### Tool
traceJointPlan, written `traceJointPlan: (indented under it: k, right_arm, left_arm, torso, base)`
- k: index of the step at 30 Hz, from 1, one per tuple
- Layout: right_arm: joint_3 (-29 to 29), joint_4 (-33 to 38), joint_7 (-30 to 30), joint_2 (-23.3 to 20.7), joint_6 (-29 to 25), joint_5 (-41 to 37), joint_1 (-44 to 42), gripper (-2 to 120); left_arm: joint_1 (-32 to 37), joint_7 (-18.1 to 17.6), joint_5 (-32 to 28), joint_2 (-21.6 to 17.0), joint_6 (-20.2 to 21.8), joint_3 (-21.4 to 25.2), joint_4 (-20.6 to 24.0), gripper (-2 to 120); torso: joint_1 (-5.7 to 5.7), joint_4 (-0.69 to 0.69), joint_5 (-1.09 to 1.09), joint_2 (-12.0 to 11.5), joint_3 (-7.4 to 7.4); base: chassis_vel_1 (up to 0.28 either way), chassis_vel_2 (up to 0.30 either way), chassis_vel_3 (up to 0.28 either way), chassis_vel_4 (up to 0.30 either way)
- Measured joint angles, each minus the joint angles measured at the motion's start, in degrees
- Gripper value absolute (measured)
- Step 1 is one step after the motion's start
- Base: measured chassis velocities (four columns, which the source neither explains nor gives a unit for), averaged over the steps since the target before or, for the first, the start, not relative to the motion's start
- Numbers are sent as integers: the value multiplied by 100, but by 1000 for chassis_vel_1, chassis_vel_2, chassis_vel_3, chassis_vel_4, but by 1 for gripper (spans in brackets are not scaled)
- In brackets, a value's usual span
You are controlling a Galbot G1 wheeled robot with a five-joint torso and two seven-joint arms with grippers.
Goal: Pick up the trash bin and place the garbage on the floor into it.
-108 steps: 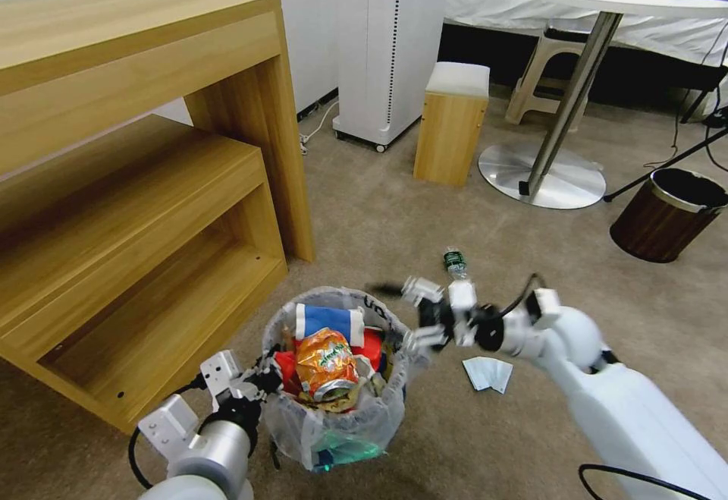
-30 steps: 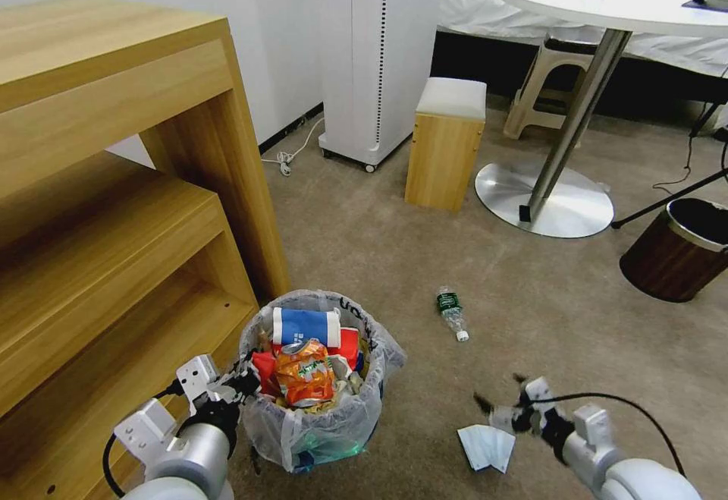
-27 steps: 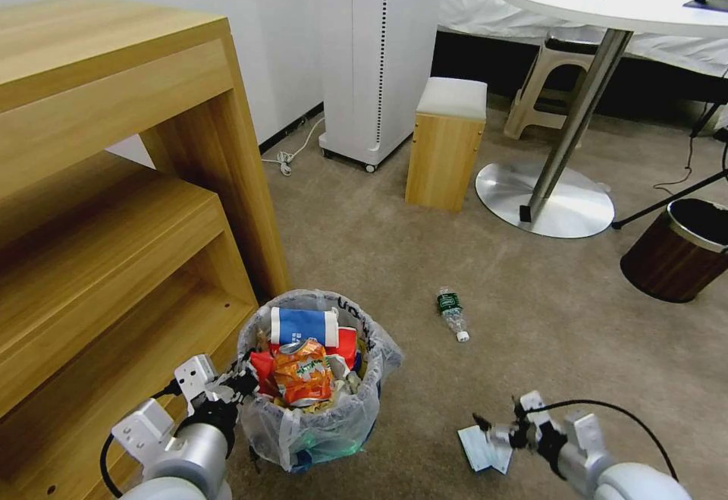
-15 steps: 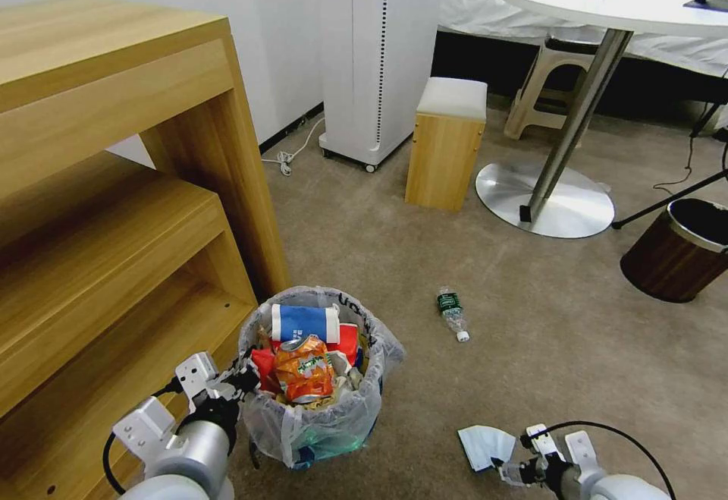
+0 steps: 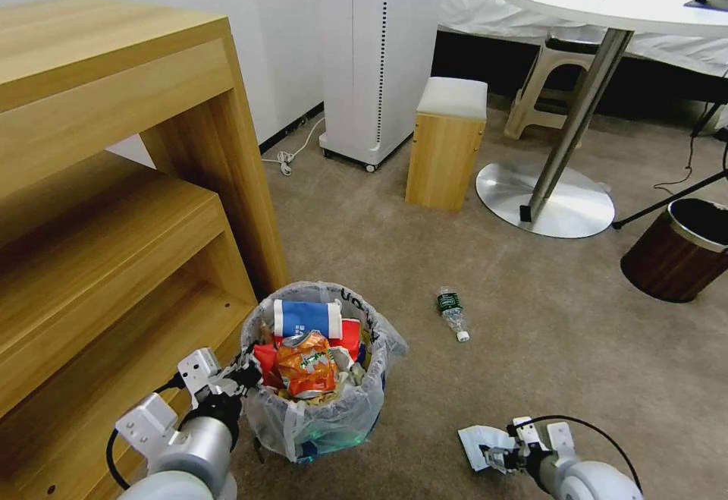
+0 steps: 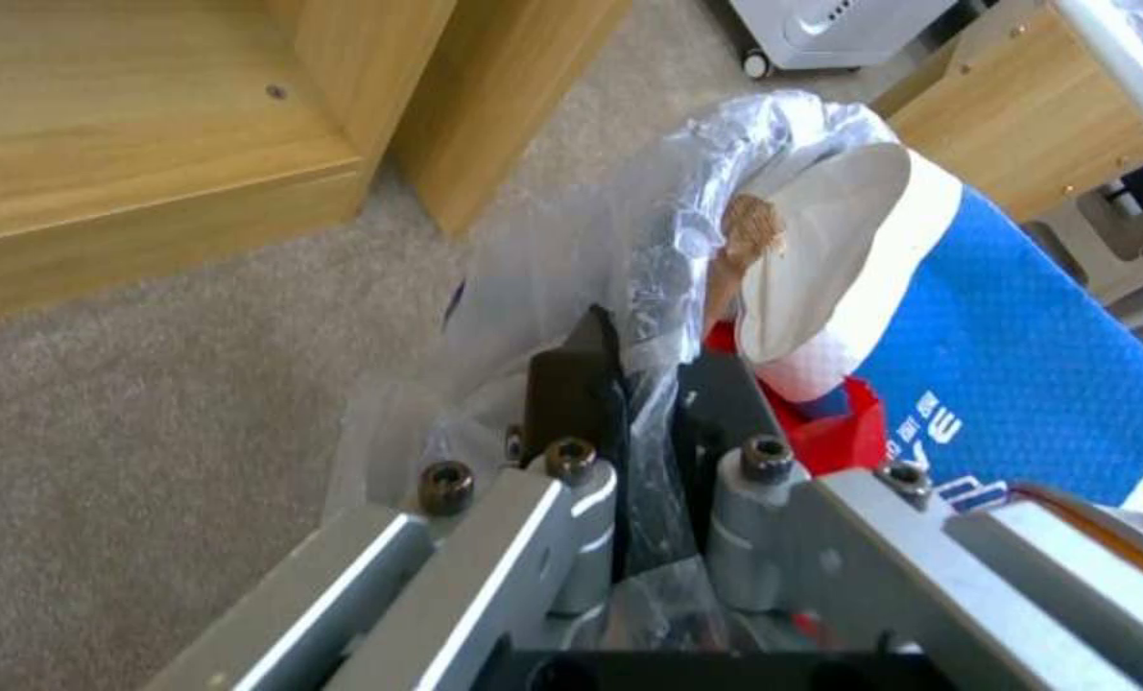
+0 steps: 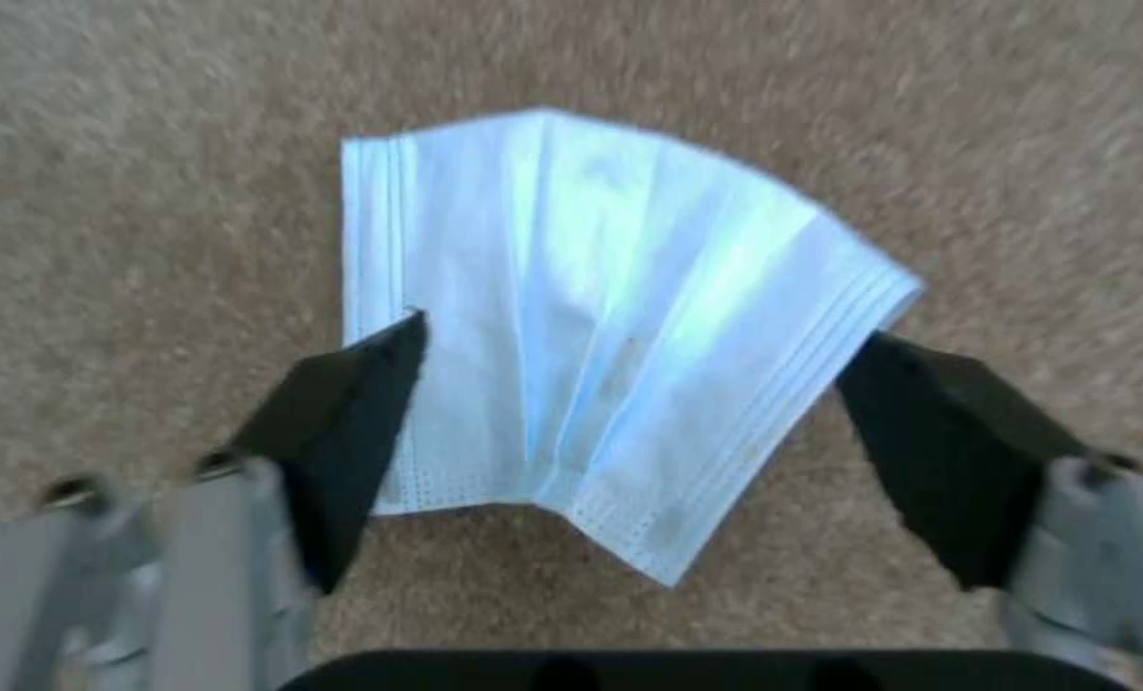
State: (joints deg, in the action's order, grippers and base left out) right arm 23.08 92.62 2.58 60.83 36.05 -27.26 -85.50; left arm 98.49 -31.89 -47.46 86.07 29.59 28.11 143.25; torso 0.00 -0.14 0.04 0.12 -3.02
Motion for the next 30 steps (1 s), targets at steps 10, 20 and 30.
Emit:
traceJointPlan:
  k: [10, 20, 30]
  right_arm:
    - [-28, -196, 2, 27, -78, 5, 115, 41]
    - [-24, -175, 5, 4, -215, -70, 197, 3]
    - [-30, 21, -73, -29, -389, -115, 214, 0]
  left_arm:
    - [-115, 8, -27, -8, 9, 8, 0, 3]
    - [-195, 50, -33, -8, 9, 10, -72, 3]
    - [-198, 64, -57, -19, 8, 44, -88, 3]
  torso:
    - [0, 0, 0, 0, 0]
    - [0, 0, 0, 0, 0]
    - [1, 0, 0, 0, 0]
  base:
    - [0, 0, 0, 0]
    - [0, 0, 0, 0]
    - [0, 0, 0, 0]
